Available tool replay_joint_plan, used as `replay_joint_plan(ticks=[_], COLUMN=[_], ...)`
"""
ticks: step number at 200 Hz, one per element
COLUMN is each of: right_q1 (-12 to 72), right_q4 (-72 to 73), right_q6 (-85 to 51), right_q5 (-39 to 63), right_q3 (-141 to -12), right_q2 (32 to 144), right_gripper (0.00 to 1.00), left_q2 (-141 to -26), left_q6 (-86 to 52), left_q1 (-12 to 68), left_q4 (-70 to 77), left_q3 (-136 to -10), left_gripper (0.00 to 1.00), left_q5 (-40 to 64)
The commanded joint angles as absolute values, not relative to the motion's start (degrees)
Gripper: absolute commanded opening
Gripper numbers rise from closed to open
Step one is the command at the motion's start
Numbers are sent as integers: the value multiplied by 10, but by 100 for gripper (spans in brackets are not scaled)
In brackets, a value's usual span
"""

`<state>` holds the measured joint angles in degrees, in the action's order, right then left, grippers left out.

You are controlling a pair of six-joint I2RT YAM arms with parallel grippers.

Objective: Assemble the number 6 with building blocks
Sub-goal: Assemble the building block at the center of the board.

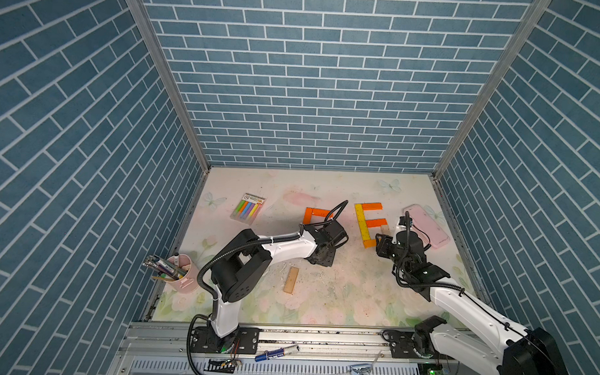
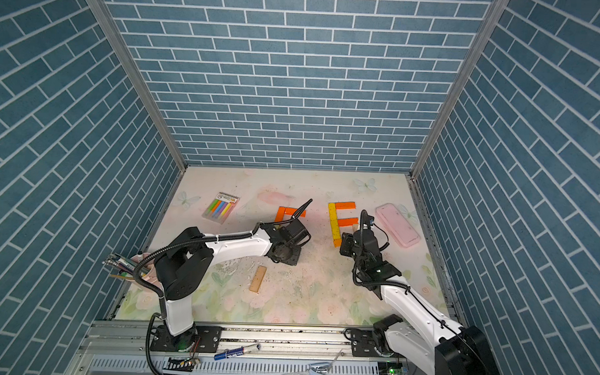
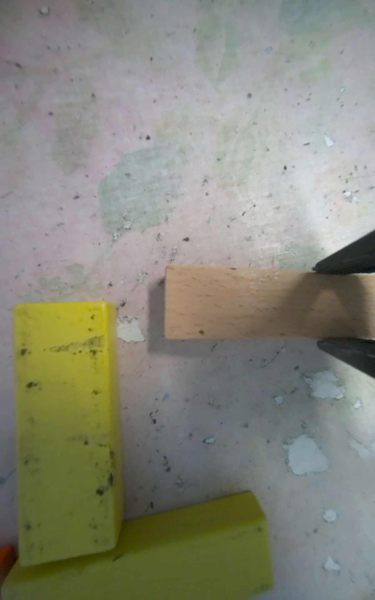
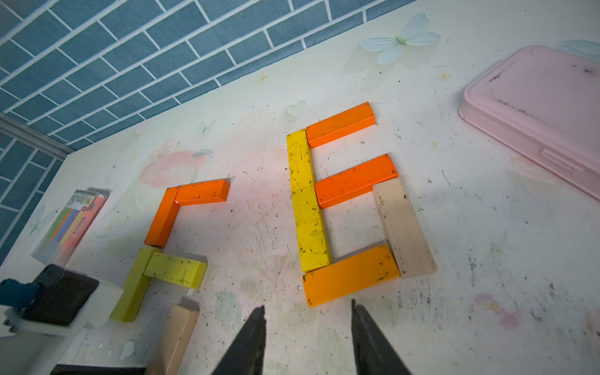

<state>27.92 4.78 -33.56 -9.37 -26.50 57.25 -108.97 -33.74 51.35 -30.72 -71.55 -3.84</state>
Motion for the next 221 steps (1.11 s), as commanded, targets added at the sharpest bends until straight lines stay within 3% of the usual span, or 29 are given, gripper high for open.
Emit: replay_joint_plan(ticks=[1,221], right_q1=[276,272], right_q4=[56,66], right_q6=[-329,-334], right_q5=[-88,-75], right_q3=[-258,-256], right_q2=[571,590], right_gripper=[44,43], left_q2=[-1084,-1103], left_q6=[-346,-336], left_q1=[513,498], left_q4=[-311,-306], left_q3=[-710,-734], left_gripper=[32,31], left_q5=[-61,-53])
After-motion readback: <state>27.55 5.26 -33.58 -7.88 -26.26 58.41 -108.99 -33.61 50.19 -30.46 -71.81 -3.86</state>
